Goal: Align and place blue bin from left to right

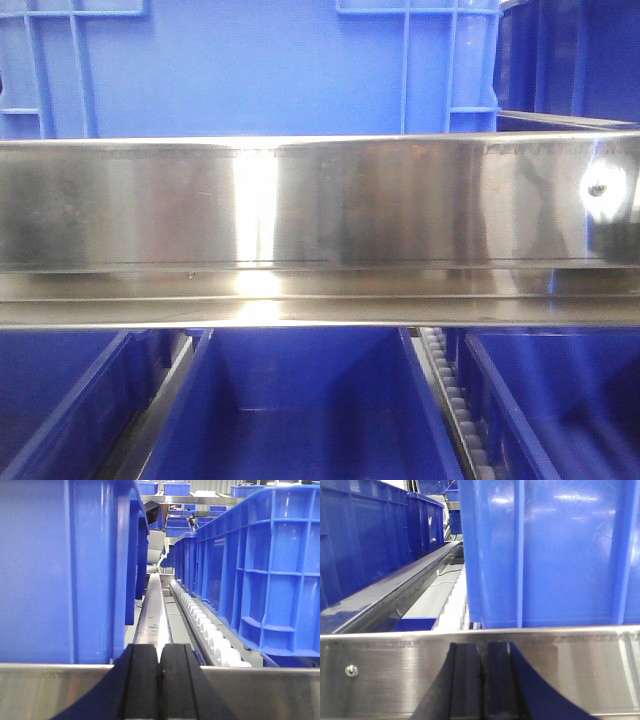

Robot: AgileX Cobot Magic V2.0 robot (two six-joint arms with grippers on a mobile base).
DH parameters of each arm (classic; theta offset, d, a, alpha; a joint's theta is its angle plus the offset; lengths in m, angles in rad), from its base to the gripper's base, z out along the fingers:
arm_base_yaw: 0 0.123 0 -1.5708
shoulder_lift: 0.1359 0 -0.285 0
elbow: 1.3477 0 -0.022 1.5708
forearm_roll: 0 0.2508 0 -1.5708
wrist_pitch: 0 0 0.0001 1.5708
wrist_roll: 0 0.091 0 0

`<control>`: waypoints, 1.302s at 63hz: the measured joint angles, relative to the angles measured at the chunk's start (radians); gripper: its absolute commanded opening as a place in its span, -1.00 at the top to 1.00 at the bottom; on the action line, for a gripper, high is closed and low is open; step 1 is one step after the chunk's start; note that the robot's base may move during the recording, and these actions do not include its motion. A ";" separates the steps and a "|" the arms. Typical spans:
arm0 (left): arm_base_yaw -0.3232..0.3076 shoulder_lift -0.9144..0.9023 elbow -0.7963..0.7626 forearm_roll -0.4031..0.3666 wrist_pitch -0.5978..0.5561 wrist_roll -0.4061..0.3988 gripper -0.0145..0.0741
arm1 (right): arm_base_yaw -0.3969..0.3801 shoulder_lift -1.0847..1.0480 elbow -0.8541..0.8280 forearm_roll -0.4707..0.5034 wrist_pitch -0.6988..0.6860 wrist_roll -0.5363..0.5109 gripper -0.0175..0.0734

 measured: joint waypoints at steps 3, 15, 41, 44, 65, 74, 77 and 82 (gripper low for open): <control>0.000 0.000 0.000 0.000 0.000 0.000 0.92 | 0.000 0.000 0.000 0.000 0.000 0.000 0.97; 0.000 0.000 0.000 0.000 0.000 0.000 0.92 | 0.000 0.000 0.000 0.000 0.000 0.000 0.97; 0.000 0.000 0.000 0.000 -0.004 0.000 0.92 | 0.000 0.000 0.000 0.000 -0.031 0.000 0.97; 0.000 0.000 0.000 0.000 -0.004 0.000 0.92 | 0.000 0.000 0.000 0.000 -0.045 0.000 0.97; 0.000 0.000 0.000 -0.076 -0.013 0.000 0.92 | 0.000 0.000 0.000 0.000 -0.082 0.000 0.97; 0.000 0.000 0.001 -0.111 -0.083 0.000 0.92 | 0.000 -0.001 -0.002 0.000 -0.123 0.000 0.97; 0.000 0.000 0.001 -0.111 -0.104 0.000 0.92 | 0.000 -0.001 -0.018 0.000 -0.117 0.000 0.97; 0.000 0.000 -0.040 -0.097 -0.096 0.000 0.92 | 0.000 -0.001 -0.078 0.000 -0.088 0.000 0.97</control>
